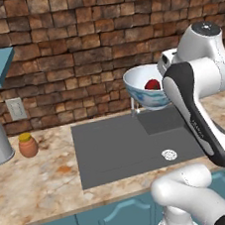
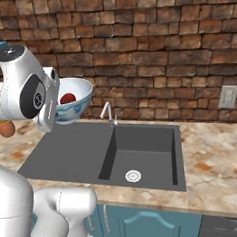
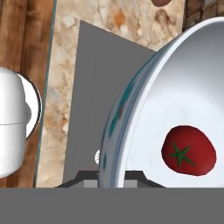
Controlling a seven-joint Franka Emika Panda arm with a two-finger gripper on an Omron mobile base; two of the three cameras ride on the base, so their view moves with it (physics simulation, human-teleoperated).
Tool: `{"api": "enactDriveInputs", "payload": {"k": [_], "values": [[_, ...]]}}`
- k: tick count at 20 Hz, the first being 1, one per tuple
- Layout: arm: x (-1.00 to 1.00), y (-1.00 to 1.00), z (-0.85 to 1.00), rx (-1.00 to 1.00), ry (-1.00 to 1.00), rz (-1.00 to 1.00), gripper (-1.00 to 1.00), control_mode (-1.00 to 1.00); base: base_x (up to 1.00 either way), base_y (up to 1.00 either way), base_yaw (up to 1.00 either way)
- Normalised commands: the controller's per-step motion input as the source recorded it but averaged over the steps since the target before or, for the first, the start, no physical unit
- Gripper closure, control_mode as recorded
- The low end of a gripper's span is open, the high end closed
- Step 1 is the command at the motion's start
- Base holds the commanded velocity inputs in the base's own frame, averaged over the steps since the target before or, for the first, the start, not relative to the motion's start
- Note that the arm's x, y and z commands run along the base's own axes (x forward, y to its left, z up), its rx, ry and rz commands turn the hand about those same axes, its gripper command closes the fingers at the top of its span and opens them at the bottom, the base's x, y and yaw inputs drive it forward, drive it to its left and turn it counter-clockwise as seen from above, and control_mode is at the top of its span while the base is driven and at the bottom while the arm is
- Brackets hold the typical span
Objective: Pick the tomato from the sink and place it in the bowl. Then pick the bowl and place it in the microwave. Then close the microwave door and press the start button.
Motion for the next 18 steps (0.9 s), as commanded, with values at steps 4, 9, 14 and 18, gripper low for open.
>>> {"api": "enactDriveInputs", "payload": {"k": [4,9,14,18], "values": [[0.0,0.0,0.0,0.0,0.0,0.0,1.0,1.0,-0.11,-0.03,0.0],[0.0,0.0,0.0,0.0,0.0,0.0,1.0,1.0,-0.98,-0.42,-0.05],[0.0,0.0,0.0,0.0,0.0,0.0,1.0,1.0,-0.46,-0.4,-0.49],[0.0,0.0,0.0,0.0,0.0,0.0,1.0,1.0,-0.31,-0.14,-0.76]]}}
